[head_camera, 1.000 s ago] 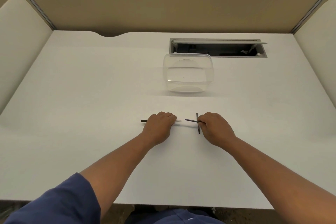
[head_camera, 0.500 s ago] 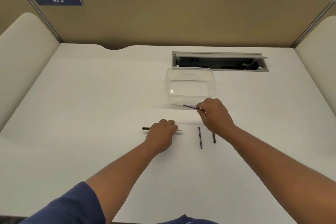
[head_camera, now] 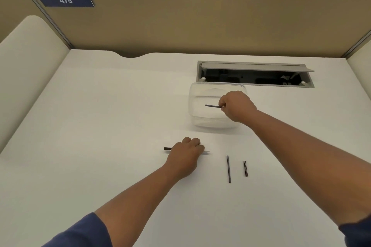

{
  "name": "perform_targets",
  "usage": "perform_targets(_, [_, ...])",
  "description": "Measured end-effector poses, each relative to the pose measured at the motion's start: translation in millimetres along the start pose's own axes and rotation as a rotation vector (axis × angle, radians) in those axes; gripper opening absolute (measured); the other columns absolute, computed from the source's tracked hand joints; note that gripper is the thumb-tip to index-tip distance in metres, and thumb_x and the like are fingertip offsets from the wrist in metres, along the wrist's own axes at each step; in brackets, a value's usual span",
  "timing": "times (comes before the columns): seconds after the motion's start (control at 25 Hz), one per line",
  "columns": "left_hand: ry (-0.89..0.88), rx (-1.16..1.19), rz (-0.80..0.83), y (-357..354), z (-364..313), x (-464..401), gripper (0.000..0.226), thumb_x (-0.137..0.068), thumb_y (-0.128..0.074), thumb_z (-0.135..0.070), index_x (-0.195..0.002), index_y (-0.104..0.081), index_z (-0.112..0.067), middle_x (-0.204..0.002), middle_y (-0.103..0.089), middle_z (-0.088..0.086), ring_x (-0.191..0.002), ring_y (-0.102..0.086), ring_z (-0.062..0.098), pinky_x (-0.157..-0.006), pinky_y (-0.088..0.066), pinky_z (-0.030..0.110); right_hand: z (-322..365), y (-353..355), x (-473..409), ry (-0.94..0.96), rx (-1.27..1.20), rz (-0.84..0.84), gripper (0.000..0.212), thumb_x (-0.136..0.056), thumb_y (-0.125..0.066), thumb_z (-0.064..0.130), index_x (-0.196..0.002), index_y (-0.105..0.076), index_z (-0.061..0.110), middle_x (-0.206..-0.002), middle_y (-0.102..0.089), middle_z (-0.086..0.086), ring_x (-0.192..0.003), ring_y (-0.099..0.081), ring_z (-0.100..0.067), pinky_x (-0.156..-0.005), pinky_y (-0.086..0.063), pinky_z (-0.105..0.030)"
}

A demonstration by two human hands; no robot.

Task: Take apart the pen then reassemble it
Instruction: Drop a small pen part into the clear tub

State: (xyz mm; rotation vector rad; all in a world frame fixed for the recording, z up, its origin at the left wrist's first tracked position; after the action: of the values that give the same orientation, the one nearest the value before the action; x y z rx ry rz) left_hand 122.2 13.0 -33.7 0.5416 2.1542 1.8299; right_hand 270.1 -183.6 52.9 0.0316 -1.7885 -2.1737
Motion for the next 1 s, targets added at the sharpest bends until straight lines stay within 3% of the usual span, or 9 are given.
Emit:
perform_targets(0.2, [-0.038,0.04,-0.05,-6.4,4.9,-6.8,0.032,-0.074,-0.064,0.001,-0.102,-0.069,-0.014,-0.102,-0.066,0.001,-0.082,-0.058,0.028,-0.048,-0.045,0.034,-3.2,-16.5,-34.0,-0.013,0.056,0.152,0.019,-0.083,-0.063,0.009,-0.087,-0.073,0.024,-0.089,-0.069,-0.003,-0.08,-0.063,-0.027,-0.061,-0.047,-0.03])
perform_targets(0.4, [-0.045,0.048,-0.067,-7.5,5.5,-9.9,0.035,-0.073,-0.066,0.001,-0.105,-0.069,-0.012,-0.104,-0.066,0.003,-0.082,-0.058,0.029,-0.049,-0.046,0.036,-6.3,-31.3,-48.8,0.004,0.093,0.213,0.02,-0.081,-0.064,0.005,-0.087,-0.074,0.021,-0.088,-0.068,-0.003,-0.08,-0.064,-0.027,-0.065,-0.052,-0.032])
perform_targets(1.0, [-0.043,0.078,-0.068,-5.6,6.5,-8.6,0.036,-0.074,-0.067,0.0,-0.108,-0.069,-0.012,-0.105,-0.066,0.002,-0.083,-0.059,0.029,-0.052,-0.046,0.032,-9.9,-43.1,-49.4,-0.015,0.057,0.216,0.023,-0.078,-0.061,0.003,-0.079,-0.069,0.024,-0.091,-0.067,-0.005,-0.081,-0.063,-0.029,-0.067,-0.054,-0.035])
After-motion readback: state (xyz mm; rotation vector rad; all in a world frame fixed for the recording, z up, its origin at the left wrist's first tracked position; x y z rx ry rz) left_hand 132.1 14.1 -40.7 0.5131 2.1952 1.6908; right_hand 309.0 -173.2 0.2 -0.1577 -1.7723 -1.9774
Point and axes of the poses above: each hand's wrist, its own x-axis away from the middle knuckle, its own y-axis out of the back of the hand, z = x × y, the point moved 1 cm from there along -x, towards the middle knuckle
